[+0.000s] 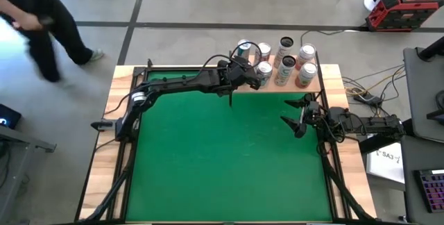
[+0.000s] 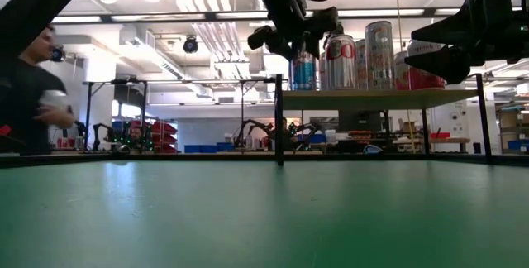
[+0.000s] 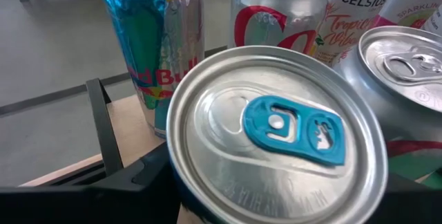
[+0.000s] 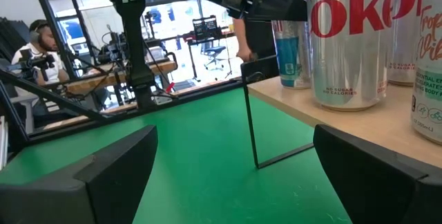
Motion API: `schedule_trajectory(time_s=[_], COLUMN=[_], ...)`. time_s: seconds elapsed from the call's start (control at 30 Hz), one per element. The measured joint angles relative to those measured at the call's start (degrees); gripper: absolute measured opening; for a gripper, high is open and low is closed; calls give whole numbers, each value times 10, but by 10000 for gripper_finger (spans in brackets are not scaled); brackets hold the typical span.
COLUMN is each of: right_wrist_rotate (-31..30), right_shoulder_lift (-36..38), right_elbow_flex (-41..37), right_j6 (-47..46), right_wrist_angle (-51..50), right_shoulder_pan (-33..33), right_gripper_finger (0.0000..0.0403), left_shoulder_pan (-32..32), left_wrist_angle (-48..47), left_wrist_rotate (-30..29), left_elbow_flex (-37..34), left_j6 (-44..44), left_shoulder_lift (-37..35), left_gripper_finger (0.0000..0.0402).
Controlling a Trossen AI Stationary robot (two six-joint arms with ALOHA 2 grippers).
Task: Place canned beverage on shelf
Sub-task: Put the blue soda can on the shelf aligned with the other blue soda can
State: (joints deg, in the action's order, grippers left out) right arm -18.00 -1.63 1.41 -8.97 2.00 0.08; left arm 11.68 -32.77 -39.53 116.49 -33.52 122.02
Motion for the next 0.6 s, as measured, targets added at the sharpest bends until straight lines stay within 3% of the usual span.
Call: schedule_trajectory(time_s=[0.6], right_wrist_rotate=[0], right_shoulder_lift=[0], right_elbow_flex=[0], right_j6=[0], right_wrist_angle=[0], right_shoulder_pan=[0], right_gripper_finger=[380], left_shoulder_pan=[-3], left_wrist_angle=[-10], left_wrist_rotate=[2], left_elbow_flex=[0], left_j6=[0], left_shoulder_lift=[-1], left_gripper_finger=[306])
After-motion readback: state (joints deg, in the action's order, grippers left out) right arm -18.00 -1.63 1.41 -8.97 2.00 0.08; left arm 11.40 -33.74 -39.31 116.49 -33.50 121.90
